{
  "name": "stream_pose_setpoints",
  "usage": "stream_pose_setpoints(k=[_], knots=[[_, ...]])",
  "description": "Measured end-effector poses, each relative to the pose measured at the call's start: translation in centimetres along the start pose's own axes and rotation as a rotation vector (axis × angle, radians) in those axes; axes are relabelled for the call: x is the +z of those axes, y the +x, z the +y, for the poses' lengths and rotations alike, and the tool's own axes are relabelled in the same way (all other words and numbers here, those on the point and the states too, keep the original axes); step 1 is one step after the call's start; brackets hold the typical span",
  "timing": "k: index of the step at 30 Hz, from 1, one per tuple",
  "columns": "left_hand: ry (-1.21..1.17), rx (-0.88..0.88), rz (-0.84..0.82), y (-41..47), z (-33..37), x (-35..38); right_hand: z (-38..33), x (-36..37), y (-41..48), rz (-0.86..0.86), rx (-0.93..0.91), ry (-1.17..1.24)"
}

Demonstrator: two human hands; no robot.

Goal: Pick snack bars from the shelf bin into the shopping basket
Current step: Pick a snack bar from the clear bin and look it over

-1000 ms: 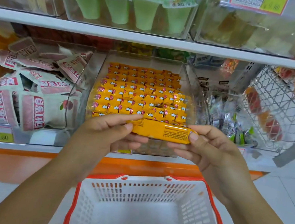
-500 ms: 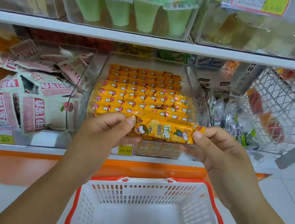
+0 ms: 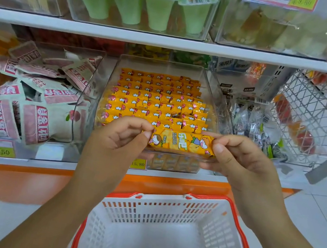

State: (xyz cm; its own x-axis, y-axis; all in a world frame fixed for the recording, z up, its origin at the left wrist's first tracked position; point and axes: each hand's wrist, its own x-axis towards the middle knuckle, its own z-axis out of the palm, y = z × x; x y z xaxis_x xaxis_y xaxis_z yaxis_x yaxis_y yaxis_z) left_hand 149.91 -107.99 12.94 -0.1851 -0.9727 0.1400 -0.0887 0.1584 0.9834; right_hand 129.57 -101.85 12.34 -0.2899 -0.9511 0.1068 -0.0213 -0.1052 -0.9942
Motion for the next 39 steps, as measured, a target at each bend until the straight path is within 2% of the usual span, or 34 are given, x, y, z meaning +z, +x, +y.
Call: stream_pose_setpoints(k=[3,6,13,22,27,33,39], knots=[[-0.095,-0.071,-0.051,0.2,0.4,-0.4,-0.1,-0.3,0.0,-0.075,0.011,0.0],[-0.074,-0.087,-0.123,0.4,0.1,-0.8,0.0,-0.5,0.2,-0.106,0.039,0.066],[-0.19,-0.136,-0.073,0.8,-0.3,-1.1,-0.3,-0.2,0.6,-0.08,0.106,0.205],[-0.205,-0.172,-0.134,0.9,-0.1,-1.5,-0.6,-0.1,0.8,-0.108,0.172,0.326],[-0.123,-0.137,-0.142,0.9,-0.3,-1.4,-0.4,-0.1,0.9,-0.073,0.127,0.239],[-0.139,-0.146,-0.113,1.1,-0.7,-1.3,0.2,-0.2,1.1,-0.067,0.073,0.079],[-0.16,-0.198,-0.075,0.9,-0.8,-0.3,0.6,0.2,1.0,-0.116,0.075,0.1]])
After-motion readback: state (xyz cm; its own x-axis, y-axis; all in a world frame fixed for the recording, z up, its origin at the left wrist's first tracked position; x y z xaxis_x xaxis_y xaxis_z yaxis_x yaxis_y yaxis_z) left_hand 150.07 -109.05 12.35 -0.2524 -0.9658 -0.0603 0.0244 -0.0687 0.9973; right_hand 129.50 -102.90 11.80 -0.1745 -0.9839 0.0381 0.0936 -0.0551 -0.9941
